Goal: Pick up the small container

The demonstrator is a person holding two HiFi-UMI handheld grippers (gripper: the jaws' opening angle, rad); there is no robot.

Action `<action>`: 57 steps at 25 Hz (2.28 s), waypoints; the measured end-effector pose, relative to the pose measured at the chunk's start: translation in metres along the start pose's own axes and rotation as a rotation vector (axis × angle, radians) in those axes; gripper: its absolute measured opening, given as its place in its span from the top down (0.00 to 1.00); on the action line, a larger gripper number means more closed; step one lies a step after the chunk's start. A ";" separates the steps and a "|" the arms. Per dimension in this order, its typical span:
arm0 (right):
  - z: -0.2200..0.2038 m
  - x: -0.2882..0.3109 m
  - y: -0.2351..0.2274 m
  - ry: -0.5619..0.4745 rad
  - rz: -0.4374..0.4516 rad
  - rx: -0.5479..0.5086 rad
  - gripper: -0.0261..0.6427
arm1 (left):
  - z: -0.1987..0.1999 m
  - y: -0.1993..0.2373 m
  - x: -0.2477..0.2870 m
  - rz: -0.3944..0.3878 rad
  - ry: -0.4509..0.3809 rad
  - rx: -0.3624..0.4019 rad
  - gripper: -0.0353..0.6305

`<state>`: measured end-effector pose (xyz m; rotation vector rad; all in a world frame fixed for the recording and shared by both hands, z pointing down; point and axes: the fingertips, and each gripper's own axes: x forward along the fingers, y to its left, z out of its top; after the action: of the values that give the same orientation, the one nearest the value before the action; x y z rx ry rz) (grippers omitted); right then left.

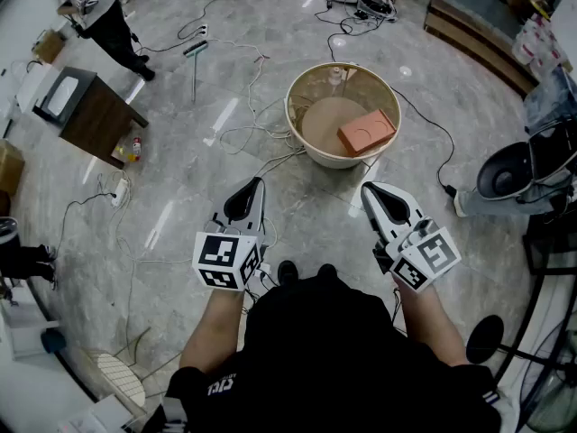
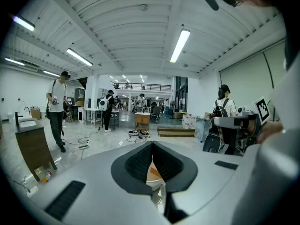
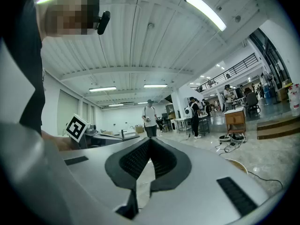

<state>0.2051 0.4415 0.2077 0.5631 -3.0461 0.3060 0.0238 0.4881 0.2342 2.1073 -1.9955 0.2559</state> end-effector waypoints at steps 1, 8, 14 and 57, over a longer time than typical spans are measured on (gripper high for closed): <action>-0.001 -0.005 -0.002 -0.001 0.001 0.004 0.94 | 0.000 -0.004 0.000 0.004 0.001 0.003 0.92; -0.005 -0.046 -0.018 -0.021 0.014 0.007 0.94 | 0.002 -0.038 -0.003 0.034 -0.023 0.025 0.92; -0.008 -0.061 -0.028 -0.025 0.014 0.037 0.94 | 0.005 -0.051 -0.003 0.045 -0.012 0.010 0.92; 0.001 0.348 -0.137 0.111 -0.060 0.108 0.94 | 0.042 0.271 0.274 -0.159 0.068 -0.041 0.92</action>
<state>-0.0706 0.1935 0.2545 0.6191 -2.9139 0.4845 -0.2317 0.2008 0.2825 2.1865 -1.7698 0.2528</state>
